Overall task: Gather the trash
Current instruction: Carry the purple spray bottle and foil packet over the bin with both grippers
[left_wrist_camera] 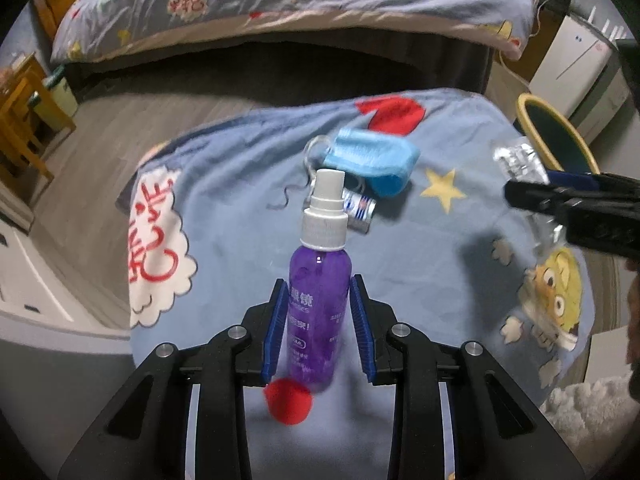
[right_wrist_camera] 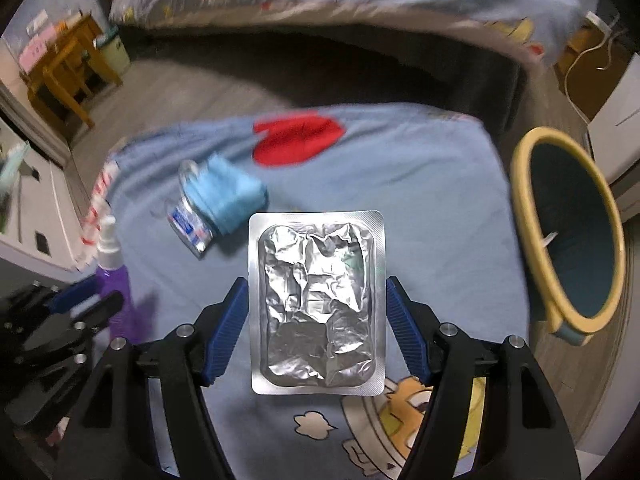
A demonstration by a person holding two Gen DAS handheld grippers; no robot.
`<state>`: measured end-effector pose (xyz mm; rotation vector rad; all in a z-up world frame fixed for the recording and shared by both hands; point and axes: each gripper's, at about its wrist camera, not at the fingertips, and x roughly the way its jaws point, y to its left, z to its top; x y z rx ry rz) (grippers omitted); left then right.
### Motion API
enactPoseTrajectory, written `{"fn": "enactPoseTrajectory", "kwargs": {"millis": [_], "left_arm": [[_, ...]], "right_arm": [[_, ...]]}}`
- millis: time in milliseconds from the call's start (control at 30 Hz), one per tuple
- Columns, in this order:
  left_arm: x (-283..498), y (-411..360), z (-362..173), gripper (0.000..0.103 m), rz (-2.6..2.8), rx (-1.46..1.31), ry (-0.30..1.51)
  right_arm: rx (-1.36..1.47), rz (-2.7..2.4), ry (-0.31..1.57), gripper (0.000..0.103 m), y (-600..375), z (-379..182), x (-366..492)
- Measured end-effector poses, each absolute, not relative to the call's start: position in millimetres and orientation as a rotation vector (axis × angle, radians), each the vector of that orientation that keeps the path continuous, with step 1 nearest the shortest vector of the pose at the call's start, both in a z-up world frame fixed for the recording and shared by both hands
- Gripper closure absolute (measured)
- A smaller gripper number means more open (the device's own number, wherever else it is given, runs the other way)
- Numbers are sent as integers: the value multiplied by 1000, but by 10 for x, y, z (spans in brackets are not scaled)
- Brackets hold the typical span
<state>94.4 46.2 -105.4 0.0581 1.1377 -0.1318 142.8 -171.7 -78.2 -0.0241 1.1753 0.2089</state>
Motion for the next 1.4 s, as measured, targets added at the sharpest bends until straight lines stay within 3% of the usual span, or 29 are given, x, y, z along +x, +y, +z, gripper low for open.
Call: {"fn": "enactPoseTrajectory", "kwargs": {"millis": [433,867,1400], "left_arm": [[1006,-133,-250,71,-232,137,876],[1008,-848,-197,71,-343,176,882],[1566,-2529,-357,71,-556,241,903]], "right_arm": [[7,191,920,36,-2519,419,1415],[264,104,963,36,-3769,65,1632],[462,-84,1037,35,-4895,-544,1724]]}}
